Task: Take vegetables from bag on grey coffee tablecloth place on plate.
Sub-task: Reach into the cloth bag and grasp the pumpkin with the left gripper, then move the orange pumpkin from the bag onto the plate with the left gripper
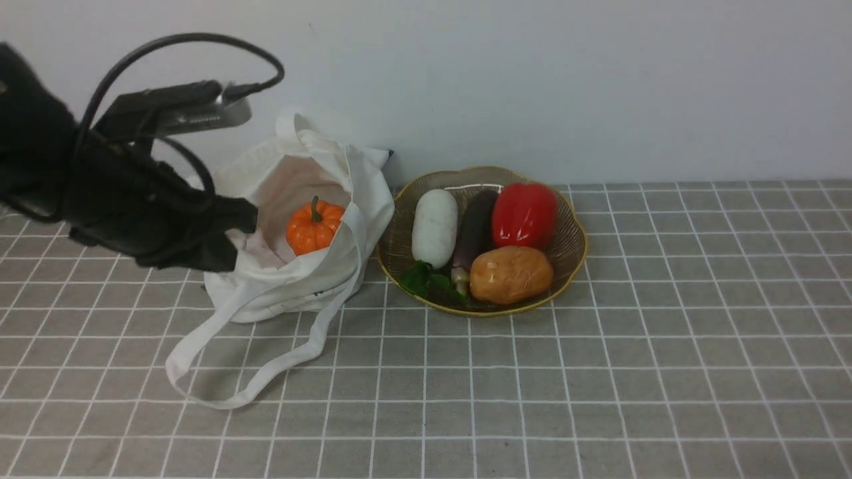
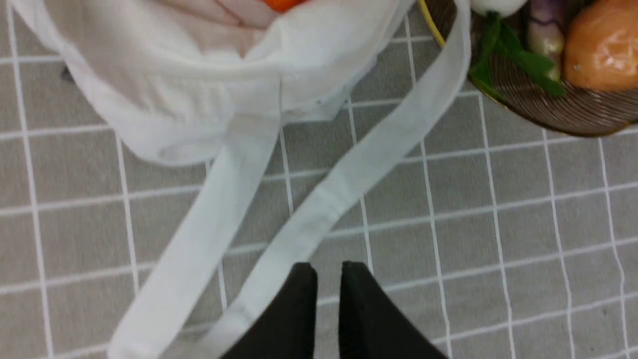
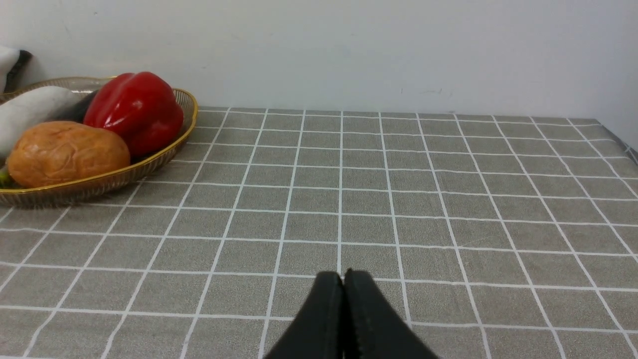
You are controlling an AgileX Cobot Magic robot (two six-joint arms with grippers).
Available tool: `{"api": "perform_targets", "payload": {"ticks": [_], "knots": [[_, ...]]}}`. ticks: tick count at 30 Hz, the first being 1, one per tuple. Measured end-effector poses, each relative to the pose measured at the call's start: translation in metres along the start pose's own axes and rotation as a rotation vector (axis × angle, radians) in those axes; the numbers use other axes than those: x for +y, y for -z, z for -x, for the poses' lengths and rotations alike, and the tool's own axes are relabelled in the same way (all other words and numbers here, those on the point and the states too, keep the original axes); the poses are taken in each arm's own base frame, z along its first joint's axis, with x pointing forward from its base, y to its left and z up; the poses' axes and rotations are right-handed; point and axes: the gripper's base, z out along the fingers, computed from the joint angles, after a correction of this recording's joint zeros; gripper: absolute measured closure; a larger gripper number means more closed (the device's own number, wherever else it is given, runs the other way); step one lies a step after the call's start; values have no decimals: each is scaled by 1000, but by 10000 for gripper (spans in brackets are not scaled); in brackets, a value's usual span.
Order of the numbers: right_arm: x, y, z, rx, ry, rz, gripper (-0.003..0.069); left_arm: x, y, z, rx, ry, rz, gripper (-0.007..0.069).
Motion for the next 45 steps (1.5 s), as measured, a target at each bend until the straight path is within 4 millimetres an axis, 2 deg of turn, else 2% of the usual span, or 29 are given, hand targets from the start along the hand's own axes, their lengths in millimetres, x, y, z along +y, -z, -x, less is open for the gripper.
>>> {"api": "perform_targets", "payload": {"ticks": [3,4,6,7,15,20,23,33,38,45], "knots": [[0,0,0,0,0,0,673,1,-14,18,1,-7,-2,484],[0,0,0,0,0,0,673,1,-30,31,10,-11,-4,426],[0,0,0,0,0,0,673,1,-51,45,24,-24,-2,327],[0,0,0,0,0,0,673,2,-55,47,26,-25,-1,319],[0,0,0,0,0,0,673,12,-124,82,61,-74,38,60],[0,0,0,0,0,0,673,14,-135,91,54,-101,35,-25],[0,0,0,0,0,0,673,15,-141,95,22,-130,39,-53],[0,0,0,0,0,0,673,19,-167,93,5,-102,9,-55],[0,0,0,0,0,0,673,15,-174,94,-17,-101,-1,-52],[0,0,0,0,0,0,673,14,-181,95,-36,-107,0,14]]}}
